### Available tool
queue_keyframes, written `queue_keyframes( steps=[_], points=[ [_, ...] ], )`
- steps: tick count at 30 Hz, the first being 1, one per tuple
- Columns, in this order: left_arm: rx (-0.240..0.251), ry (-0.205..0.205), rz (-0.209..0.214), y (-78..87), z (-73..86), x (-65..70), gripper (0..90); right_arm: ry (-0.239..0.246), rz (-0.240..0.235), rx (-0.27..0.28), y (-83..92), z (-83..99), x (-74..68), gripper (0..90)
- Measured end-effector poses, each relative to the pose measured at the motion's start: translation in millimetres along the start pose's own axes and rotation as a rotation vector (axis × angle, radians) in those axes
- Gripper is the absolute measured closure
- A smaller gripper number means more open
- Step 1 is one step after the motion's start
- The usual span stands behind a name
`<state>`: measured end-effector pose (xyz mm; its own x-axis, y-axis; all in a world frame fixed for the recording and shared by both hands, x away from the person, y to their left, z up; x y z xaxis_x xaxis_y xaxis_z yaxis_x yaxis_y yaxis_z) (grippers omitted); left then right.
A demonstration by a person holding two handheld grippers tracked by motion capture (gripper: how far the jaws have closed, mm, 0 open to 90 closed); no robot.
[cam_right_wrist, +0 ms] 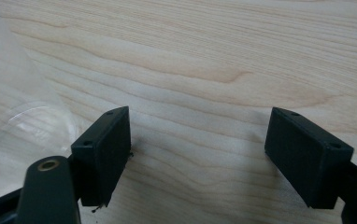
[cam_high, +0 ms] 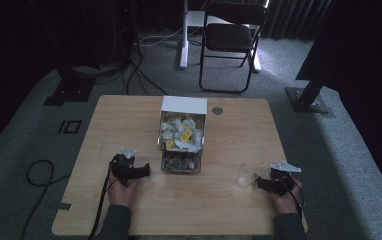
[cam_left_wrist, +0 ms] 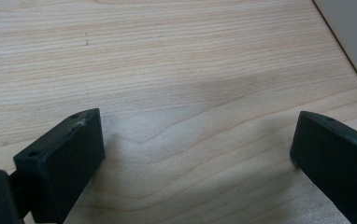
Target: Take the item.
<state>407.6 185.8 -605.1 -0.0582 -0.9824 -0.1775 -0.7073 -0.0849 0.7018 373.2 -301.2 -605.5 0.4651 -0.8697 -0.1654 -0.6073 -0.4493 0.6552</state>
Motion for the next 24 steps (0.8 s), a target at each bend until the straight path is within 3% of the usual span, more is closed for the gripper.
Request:
queue_keyframes(
  steps=[12,16,21,24],
  points=[
    [-0.003,-0.01,0.01,4.0,1.6,-3.0,11.8,0.017,-0.019,-0.004,-0.5,0.0,-2.3,22.4],
    [-0.006,-0.033,0.031,7.4,4.0,-4.1,13.1,0.025,-0.026,-0.005,-0.7,0.0,-3.2,22.5],
    [-0.027,-0.03,0.03,13.5,4.7,-7.6,28.9,0.031,-0.034,-0.006,-1.0,0.0,-4.1,22.4],
    [-0.012,-0.027,0.032,15.9,6.4,-8.8,37.8,0.032,-0.034,-0.006,-1.0,0.0,-4.1,22.5]
  ],
)
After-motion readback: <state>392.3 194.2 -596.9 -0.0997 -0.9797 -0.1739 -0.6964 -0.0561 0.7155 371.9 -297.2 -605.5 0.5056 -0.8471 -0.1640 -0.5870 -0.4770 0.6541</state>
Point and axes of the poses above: each handheld gripper's, and its own axes: y roughly backward along the jaws, z roughly out of its underside, x roughly to its right, the point moved 8 cm from there along -y, roughly forward along the jaws, and after that the axes turned 13 degrees about -z, right-handed, at the moved point
